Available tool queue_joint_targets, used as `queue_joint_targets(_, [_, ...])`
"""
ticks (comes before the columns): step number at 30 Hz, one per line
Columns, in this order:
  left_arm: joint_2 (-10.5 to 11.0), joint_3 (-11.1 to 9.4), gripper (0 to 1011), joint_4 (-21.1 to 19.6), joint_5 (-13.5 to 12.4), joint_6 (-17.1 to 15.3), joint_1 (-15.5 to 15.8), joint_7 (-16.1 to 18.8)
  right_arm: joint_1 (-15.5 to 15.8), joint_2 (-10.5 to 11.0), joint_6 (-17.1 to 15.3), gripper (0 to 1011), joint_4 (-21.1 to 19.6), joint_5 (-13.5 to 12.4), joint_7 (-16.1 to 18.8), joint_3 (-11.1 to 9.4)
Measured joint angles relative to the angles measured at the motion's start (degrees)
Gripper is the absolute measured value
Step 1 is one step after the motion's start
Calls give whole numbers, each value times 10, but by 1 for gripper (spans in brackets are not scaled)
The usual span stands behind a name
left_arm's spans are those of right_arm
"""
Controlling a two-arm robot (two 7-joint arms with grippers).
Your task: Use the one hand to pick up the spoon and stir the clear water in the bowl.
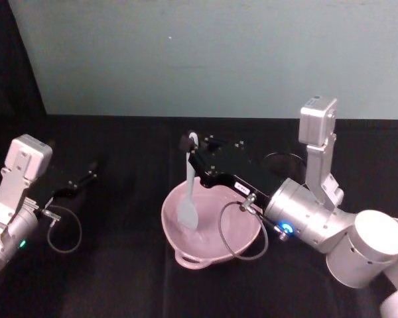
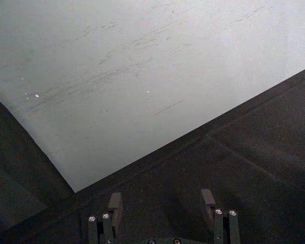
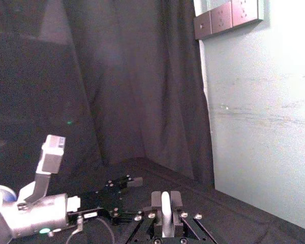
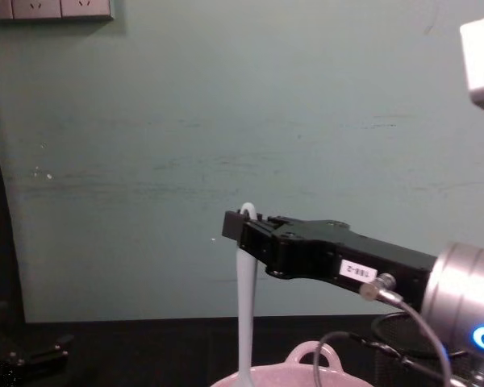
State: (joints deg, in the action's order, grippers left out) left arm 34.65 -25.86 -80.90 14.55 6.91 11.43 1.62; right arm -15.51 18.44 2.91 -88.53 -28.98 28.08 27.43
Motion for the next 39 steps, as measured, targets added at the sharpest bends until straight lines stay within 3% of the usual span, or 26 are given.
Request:
queue_joint_targets(5, [0,0,1005,0,0,0,0,0,-26,-17,6,116,42,-3,4,2])
queue_joint_targets(12, [0,0,1005,0,0,0,0,0,-42,-16,9,116,64,3,-5,-7])
queue_joint_targets(22, [0,0,1005,0,0,0,0,0,-6,17,7,116,22,9,-32,-46])
queue_joint_targets(26, [0,0,1005,0,0,0,0,0,7,24,3,116,8,10,-36,-51])
queue_joint_targets(32, [0,0,1005,0,0,0,0,0,24,33,-9,116,-17,19,-35,-45])
queue_joint_targets(39, [0,0,1005,0,0,0,0,0,32,30,-19,116,-45,31,-24,-19])
